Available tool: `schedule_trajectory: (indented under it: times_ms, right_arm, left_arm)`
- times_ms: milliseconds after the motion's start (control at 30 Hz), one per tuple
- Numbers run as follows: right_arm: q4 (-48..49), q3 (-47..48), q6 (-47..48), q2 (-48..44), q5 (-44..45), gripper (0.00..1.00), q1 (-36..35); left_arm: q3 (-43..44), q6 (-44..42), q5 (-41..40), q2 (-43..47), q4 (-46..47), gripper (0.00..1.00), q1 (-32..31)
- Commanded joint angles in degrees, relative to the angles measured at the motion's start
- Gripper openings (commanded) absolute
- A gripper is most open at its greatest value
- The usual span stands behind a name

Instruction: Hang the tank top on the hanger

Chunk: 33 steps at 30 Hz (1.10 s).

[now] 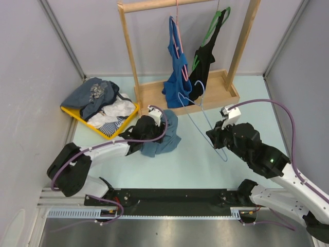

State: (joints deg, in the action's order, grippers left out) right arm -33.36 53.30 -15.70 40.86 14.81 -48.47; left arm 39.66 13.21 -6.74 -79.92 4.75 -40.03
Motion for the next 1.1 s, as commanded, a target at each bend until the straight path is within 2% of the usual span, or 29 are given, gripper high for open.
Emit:
schedule_trajectory:
  times_ms: [0, 167, 233, 333, 367, 400, 467, 500, 600, 700, 800, 900, 1067]
  right_arm:
    - [2.1, 0.1, -0.6, -0.7, -1.4, 0.0, 0.4]
    - [1.8, 0.1, -0.6, -0.9, -1.4, 0.0, 0.5]
    - [1.7, 0.2, -0.6, -1.0, -1.5, 0.0, 0.5]
    - [1.0, 0.6, -0.6, -1.4, -1.3, 0.0, 0.6]
    - [0.5, 0.7, -0.6, -1.6, -1.2, 0.0, 0.6]
    - [0.2, 0.8, -0.7, -1.7, -0.7, 0.0, 0.6]
    - [-0.3, 0.9, -0.6, -2.6, -0.1, 0.0, 0.6]
    - [-0.5, 1.0, -0.6, -2.9, 0.2, 0.0, 0.6]
    - [-1.0, 1.2, -0.4, -3.4, 1.0, 0.0, 0.6]
    - [-1.0, 1.2, -0.2, -3.4, 1.3, 0.0, 0.8]
    - [-0.9, 1.2, -0.2, -3.7, 1.2, 0.0, 0.8]
    - [-1.0, 1.2, 0.1, -4.6, 1.1, 0.0, 0.8]
    - [-2.7, 2.1, 0.2, -6.8, 2.5, 0.0, 0.9]
  left_arm:
    - [2.7, -2.8, -1.9, -2.7, 3.8, 0.62, 0.2]
    - [2.4, -3.4, -2.8, -5.5, 4.9, 0.6, 0.3]
    - [2.0, -4.0, -2.1, -6.0, 6.0, 0.56, 0.2]
    - [2.1, -3.8, -3.7, -5.9, 6.1, 0.26, 0.3]
    - [2.2, -3.5, -4.5, -3.9, 4.9, 0.06, 0.2]
    - [2.4, -3.3, -5.6, -2.2, 3.9, 0.0, 0.2]
    - [4.6, -3.8, -8.7, 1.4, -1.8, 0.0, 0.1]
    - [5.9, -4.8, -10.0, 6.0, -4.3, 0.0, 0.0]
    - [15.8, -8.1, -12.4, 13.6, -14.5, 0.0, -0.6]
    - [25.5, -11.0, -14.0, 17.3, -22.7, 0.0, -2.1]
    - [35.5, -13.0, -14.3, 16.6, -29.8, 0.0, -3.4]
    - [43.4, -15.6, -15.2, 14.4, -32.5, 0.0, -5.8]
    - [54.7, -18.0, -16.8, 2.9, -38.8, 0.0, -10.8]
